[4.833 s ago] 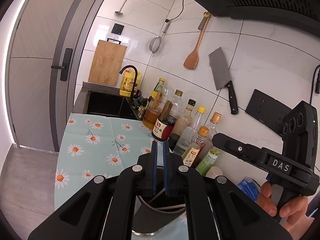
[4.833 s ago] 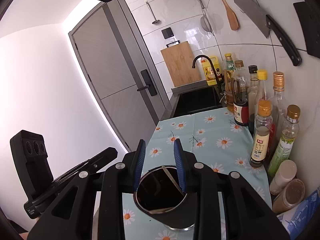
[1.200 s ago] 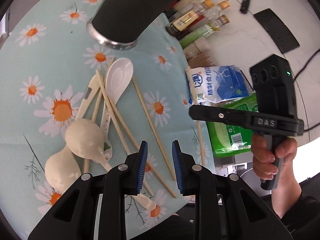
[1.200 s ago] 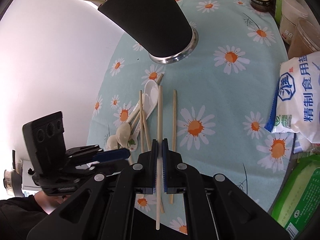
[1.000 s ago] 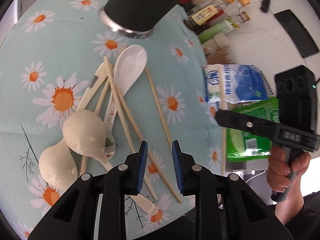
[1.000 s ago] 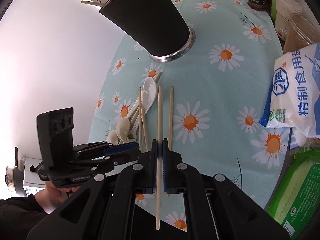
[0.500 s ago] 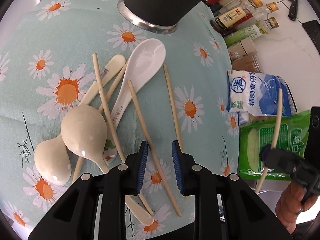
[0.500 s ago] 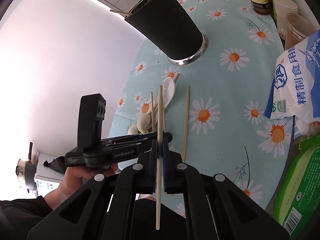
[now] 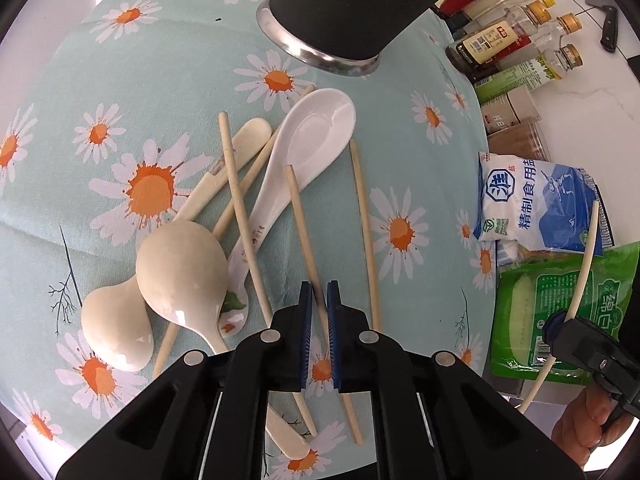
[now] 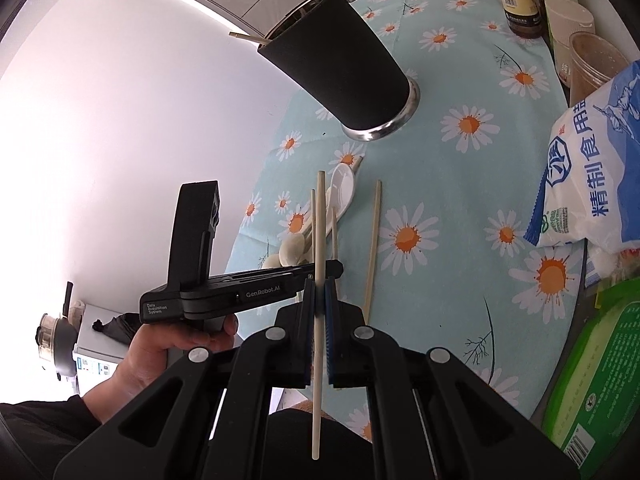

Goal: Organize utensils
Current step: 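Lift the chopstick with the right tool toward the black holder, then lower the chopstick into the black holder and open the right tool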

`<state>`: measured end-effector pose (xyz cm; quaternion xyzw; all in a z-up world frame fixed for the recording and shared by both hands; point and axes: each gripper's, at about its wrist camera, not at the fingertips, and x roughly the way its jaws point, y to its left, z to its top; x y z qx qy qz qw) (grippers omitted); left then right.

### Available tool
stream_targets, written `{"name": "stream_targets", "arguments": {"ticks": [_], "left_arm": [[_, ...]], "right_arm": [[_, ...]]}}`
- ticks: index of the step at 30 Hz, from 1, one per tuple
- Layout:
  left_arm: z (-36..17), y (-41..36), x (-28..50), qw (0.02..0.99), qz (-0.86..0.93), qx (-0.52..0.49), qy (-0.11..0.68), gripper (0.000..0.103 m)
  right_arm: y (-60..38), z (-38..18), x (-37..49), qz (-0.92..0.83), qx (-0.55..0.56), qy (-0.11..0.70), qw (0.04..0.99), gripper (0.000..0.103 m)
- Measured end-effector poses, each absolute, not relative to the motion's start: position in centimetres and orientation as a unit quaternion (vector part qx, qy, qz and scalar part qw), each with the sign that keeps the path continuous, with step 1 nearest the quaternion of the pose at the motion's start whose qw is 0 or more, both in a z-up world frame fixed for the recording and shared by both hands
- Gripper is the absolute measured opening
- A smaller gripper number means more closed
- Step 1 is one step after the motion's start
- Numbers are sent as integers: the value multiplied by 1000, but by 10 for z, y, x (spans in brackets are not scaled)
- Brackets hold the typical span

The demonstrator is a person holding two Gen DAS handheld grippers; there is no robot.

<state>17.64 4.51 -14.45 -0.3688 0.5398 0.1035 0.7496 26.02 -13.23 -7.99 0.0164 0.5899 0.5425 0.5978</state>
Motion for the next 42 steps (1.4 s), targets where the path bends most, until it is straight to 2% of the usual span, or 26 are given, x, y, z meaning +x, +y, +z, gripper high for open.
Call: {"name": "stream_targets", "arguments": {"ticks": [11, 19, 29, 42], "left_arm": [[-131, 60, 178, 762, 61, -390, 513, 4], [-96, 71, 171, 791, 11, -391, 471, 4], [-35, 107, 147, 847, -9, -343, 405, 4], [31, 151, 153, 910, -70, -287, 292, 4]], "right_arm": [[-118, -74, 266, 523, 10, 580, 624, 6], [-99, -63, 266, 513, 6, 562, 649, 6], [-62, -36, 256, 525, 11, 500, 689, 6], [-32, 8, 255, 510, 50, 408, 755, 6]]}}
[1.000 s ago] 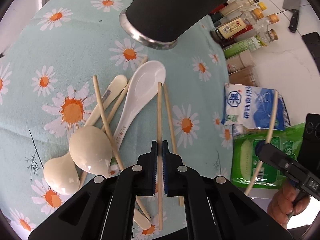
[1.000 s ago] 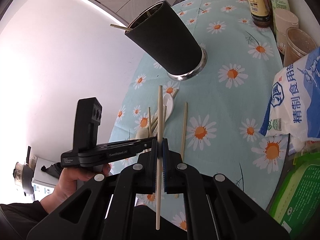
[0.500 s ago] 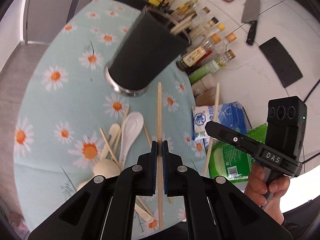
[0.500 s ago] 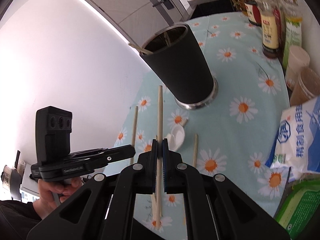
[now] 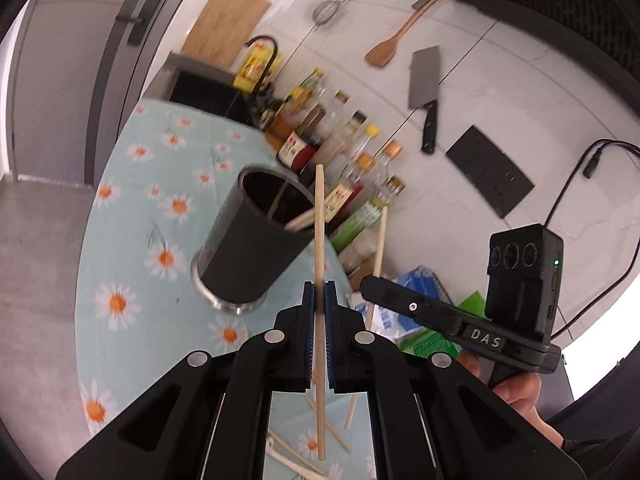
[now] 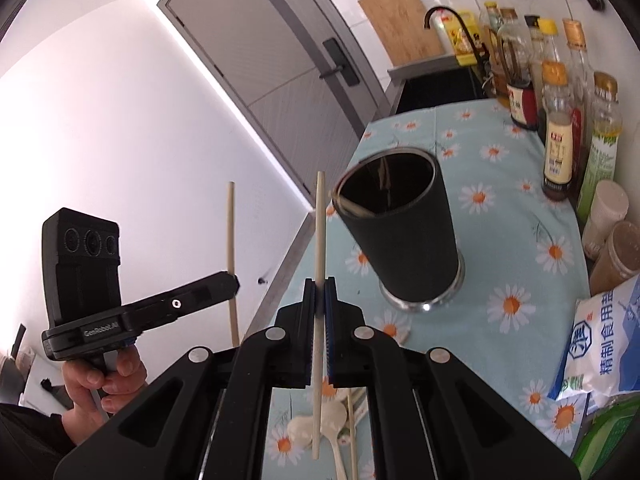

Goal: Organize utensils
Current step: 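Lower the chopstick into the black holder and open the right tool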

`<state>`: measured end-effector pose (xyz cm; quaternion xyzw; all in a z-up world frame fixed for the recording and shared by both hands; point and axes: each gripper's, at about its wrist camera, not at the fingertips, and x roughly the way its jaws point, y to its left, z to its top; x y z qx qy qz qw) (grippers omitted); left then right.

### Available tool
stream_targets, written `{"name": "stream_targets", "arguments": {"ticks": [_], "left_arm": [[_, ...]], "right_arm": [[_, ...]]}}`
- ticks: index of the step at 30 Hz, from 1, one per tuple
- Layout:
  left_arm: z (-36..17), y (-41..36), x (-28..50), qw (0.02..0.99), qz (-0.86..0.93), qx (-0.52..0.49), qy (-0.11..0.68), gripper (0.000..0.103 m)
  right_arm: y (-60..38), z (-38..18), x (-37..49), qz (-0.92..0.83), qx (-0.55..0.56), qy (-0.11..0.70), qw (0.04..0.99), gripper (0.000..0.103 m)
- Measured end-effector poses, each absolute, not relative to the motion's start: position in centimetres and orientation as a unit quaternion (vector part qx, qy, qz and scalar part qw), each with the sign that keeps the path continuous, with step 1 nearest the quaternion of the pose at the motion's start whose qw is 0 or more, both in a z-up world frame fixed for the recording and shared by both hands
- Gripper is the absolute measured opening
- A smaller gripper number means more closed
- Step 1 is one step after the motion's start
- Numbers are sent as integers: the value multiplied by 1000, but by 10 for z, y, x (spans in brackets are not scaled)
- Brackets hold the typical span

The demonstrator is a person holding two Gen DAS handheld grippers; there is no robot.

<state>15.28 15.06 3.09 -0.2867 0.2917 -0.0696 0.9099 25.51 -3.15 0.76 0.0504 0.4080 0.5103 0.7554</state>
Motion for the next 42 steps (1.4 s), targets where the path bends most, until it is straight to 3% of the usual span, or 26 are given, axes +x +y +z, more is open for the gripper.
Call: {"name": "stream_targets", "arguments": {"ticks": [11, 20, 42], "left_arm": [[91, 168, 173, 961, -72, -207, 166, 4], [106, 179, 212, 977, -63, -162, 123, 4], [52, 187, 290, 977, -55, -136, 157, 4]], "right_arm": [[-23, 59, 281, 491, 74, 299, 815, 6], [-5, 84, 315, 472, 84, 238, 844, 6], [37, 39, 366, 441, 65, 245, 861, 6]]}}
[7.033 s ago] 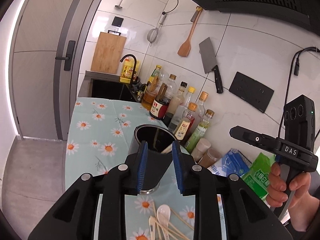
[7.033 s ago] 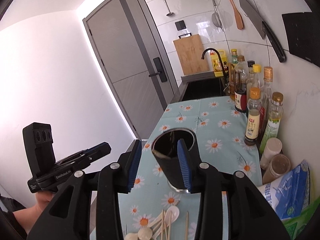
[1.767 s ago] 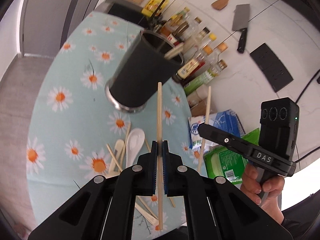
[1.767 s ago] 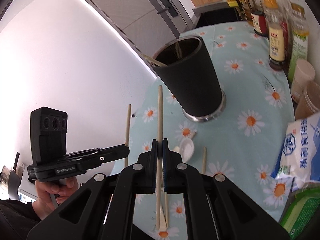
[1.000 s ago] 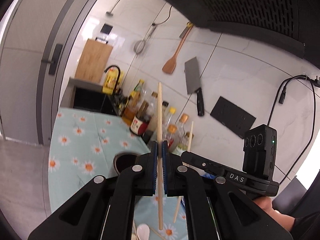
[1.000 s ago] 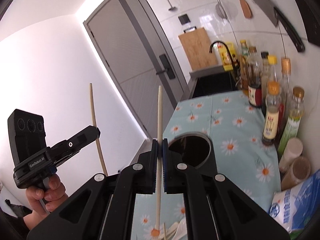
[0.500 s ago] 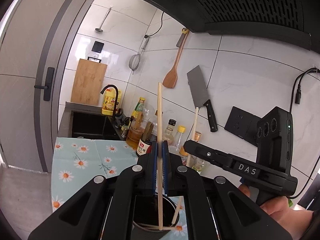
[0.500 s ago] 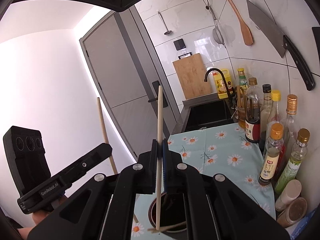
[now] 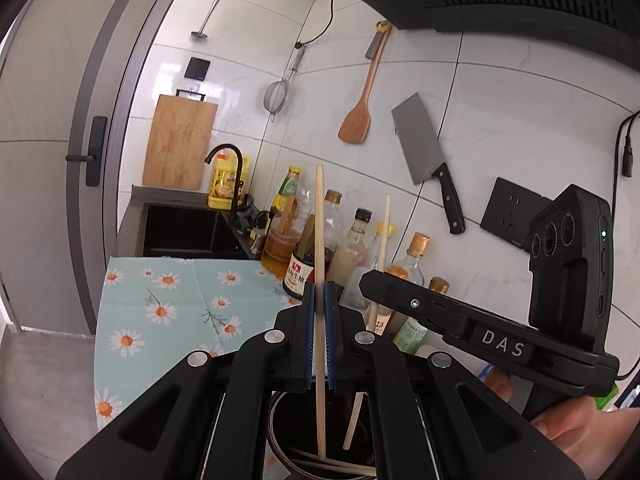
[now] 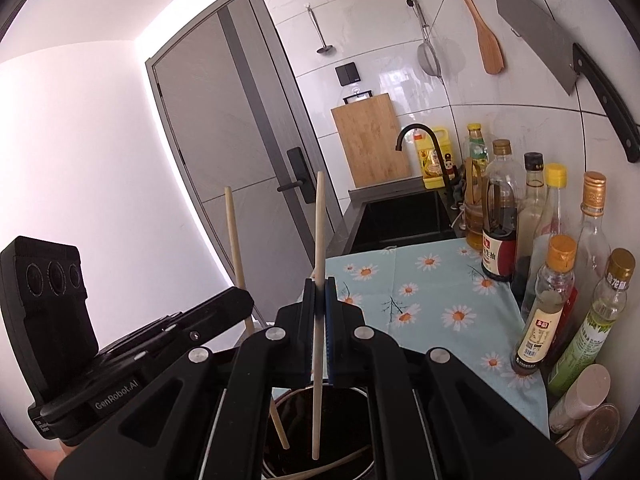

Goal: Organize utensils
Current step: 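Lower the chopstick into the black holder and open the right tool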

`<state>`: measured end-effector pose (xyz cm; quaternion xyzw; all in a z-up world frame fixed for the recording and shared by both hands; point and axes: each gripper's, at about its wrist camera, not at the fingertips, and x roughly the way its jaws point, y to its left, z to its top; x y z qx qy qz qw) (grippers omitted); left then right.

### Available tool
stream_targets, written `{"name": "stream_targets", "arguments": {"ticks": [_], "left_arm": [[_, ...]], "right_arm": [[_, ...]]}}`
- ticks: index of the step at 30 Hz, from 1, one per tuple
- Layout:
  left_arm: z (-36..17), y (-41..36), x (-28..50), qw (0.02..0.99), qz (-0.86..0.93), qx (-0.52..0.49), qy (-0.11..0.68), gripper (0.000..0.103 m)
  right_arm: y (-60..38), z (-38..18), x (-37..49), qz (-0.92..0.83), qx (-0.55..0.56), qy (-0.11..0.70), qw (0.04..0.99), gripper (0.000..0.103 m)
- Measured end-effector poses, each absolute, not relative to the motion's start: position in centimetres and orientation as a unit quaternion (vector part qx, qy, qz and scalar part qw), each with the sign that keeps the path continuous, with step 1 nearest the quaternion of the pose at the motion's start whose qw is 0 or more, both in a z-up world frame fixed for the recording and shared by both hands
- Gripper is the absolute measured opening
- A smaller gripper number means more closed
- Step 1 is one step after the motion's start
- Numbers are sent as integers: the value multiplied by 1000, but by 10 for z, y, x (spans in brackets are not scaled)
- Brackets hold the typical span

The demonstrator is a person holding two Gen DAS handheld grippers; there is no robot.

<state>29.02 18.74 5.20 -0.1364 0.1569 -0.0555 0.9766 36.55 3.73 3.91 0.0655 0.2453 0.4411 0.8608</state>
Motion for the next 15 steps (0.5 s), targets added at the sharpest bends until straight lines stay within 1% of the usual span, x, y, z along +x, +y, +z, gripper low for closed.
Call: {"name": "stream_targets", "arguments": {"ticks": [6, 7, 8, 9, 10, 15], "left_arm": [[39, 190, 292, 970, -58, -150, 181, 5], [40, 189, 291, 971, -56, -145, 180, 5], [42, 186, 289, 973, -53, -136, 178, 5], [43, 185, 287, 973, -58, -135, 177, 5], [44, 184, 287, 973, -59, -137, 178, 5], [48, 185, 281, 971, -51, -151, 180, 5]], "right_arm": [[38, 27, 370, 435, 73, 265, 858, 6], [38, 27, 370, 435, 73, 268, 857, 8], [38, 27, 370, 437, 72, 271, 855, 20], [38, 27, 370, 437, 74, 273, 854, 25], [36, 28, 369, 436, 77, 273, 854, 28], [28, 35, 364, 433, 83, 269, 856, 28]]}}
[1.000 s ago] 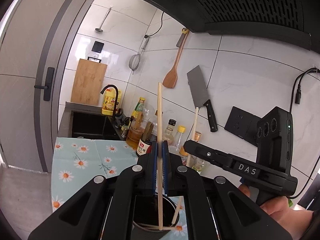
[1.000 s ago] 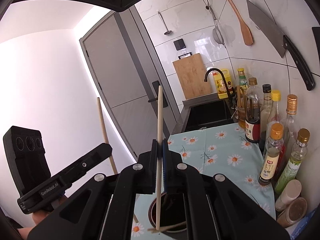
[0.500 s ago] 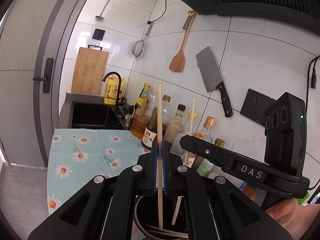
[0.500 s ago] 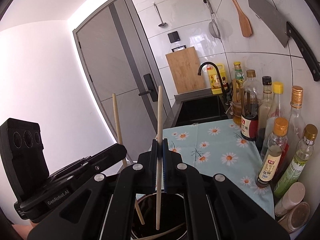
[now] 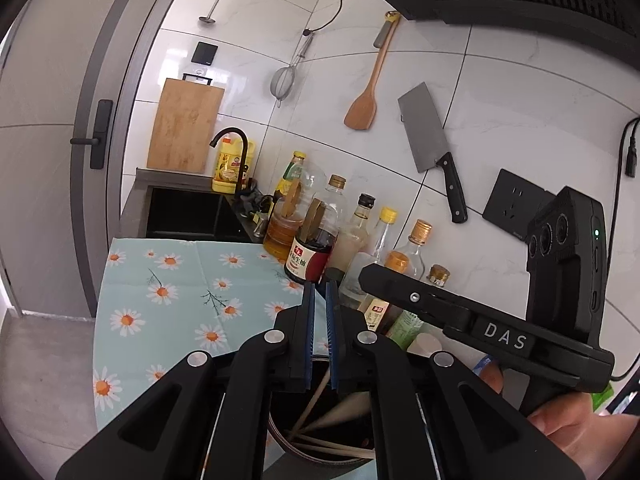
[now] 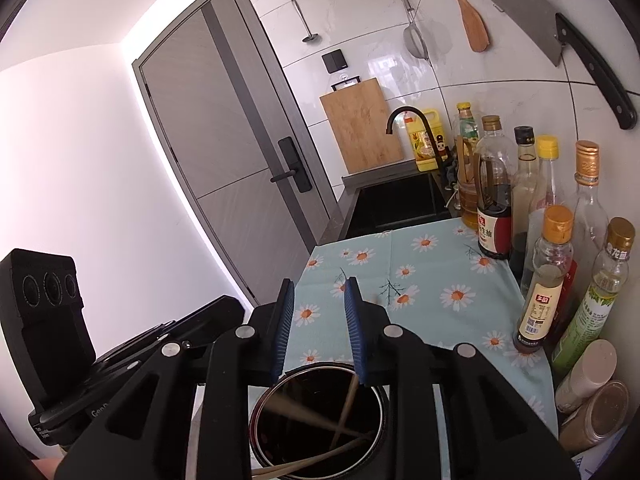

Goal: Organize utensils
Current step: 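Lower the chopstick into the black holder and open the right tool, then withdraw the open right tool back toward the remaining utensils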

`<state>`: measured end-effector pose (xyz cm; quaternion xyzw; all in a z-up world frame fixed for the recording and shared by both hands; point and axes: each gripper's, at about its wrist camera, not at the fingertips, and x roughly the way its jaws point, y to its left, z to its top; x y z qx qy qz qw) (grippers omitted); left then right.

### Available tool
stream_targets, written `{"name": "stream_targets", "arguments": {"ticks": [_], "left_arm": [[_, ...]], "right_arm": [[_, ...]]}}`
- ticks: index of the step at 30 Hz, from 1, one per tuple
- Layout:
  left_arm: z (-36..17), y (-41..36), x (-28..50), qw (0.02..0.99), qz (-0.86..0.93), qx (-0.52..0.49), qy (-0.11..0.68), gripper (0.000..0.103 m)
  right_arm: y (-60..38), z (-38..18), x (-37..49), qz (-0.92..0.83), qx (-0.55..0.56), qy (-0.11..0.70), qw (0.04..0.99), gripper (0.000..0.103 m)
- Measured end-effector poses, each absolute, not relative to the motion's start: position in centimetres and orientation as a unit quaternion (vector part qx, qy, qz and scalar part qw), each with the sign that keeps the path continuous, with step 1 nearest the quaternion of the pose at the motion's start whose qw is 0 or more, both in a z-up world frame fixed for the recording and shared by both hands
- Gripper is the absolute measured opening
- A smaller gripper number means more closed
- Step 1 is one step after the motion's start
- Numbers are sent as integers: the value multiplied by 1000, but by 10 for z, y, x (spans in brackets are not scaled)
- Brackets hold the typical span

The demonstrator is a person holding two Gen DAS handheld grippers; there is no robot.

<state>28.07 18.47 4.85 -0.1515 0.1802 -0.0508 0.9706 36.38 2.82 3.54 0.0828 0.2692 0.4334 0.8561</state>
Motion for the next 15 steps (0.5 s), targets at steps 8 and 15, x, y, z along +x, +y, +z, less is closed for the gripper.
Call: {"name": "stream_targets", "arguments": {"ticks": [8, 15], "left_arm": [[57, 181, 261, 972, -43, -155, 173, 6], [69, 176, 231, 975, -34, -154, 159, 18]], "right_arm": [[13, 45, 350, 429, 83, 266, 859, 28], [-8, 62, 328, 432, 79, 257, 861, 34]]}}
